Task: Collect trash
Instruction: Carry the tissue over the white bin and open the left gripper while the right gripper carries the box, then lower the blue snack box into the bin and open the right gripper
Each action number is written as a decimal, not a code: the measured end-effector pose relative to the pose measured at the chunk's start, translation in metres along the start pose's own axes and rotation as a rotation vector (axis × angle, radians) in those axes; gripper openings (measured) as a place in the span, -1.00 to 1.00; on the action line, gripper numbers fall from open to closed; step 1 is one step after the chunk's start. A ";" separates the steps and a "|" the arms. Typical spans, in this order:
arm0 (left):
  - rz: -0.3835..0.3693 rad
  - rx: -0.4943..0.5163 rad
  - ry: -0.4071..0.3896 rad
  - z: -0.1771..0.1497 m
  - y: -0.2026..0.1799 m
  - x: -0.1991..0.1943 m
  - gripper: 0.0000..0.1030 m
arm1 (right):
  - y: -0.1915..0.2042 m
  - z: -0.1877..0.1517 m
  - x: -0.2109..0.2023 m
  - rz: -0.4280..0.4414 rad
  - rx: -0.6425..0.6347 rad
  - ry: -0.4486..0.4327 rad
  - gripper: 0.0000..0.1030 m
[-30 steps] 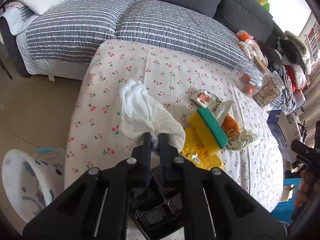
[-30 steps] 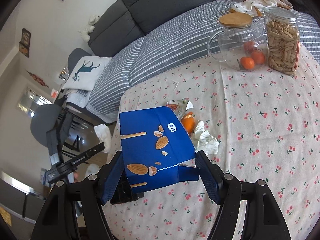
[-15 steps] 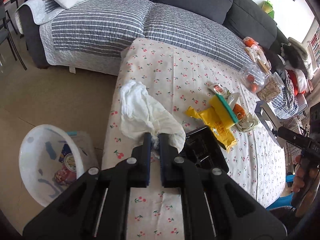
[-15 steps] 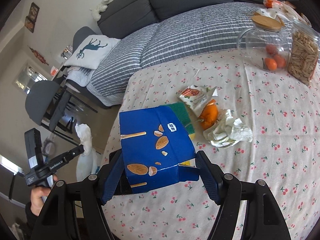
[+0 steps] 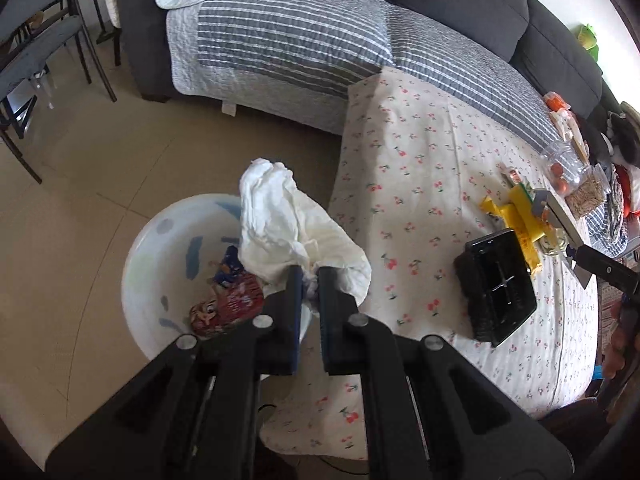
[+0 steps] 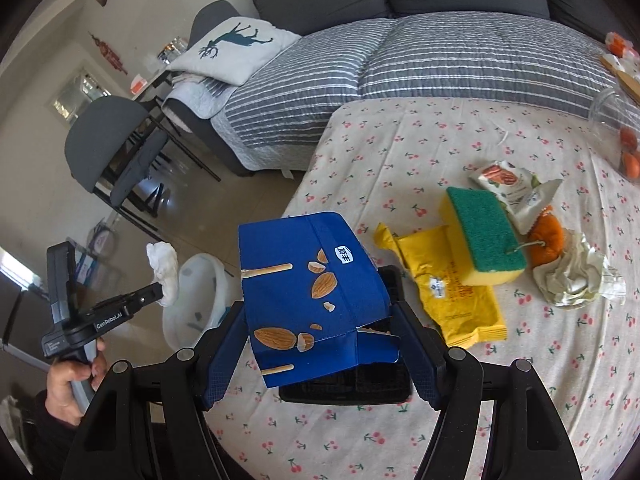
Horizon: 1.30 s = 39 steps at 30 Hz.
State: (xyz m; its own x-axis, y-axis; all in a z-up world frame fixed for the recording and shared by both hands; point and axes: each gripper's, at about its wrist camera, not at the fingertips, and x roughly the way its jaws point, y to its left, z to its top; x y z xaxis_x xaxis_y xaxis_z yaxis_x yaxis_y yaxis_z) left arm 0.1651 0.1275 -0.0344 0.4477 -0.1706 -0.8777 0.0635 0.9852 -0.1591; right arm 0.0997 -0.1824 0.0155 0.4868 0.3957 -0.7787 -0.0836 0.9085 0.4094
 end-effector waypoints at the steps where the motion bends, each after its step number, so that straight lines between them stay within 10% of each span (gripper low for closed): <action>1: 0.012 -0.011 0.009 -0.002 0.009 0.002 -0.82 | 0.006 0.000 0.004 -0.003 -0.011 0.004 0.43; 12: 0.127 -0.086 0.128 -0.017 0.069 0.033 -0.79 | 0.050 -0.006 0.042 -0.016 -0.088 0.044 0.43; 17: 0.161 -0.124 0.138 -0.019 0.083 0.032 0.14 | 0.066 -0.012 0.050 -0.032 -0.126 0.053 0.43; 22: 0.173 -0.176 0.089 -0.025 0.101 0.010 0.49 | 0.092 -0.016 0.059 -0.043 -0.176 0.065 0.43; 39: 0.348 -0.239 0.066 -0.049 0.163 -0.018 0.85 | 0.234 -0.040 0.165 -0.059 -0.374 0.157 0.43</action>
State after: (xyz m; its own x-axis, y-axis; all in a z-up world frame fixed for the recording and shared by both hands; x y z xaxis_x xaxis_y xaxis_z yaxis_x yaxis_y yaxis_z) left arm 0.1235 0.2901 -0.0670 0.3473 0.1631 -0.9235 -0.2936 0.9542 0.0581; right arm 0.1253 0.1008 -0.0361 0.3637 0.3311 -0.8707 -0.3845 0.9047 0.1834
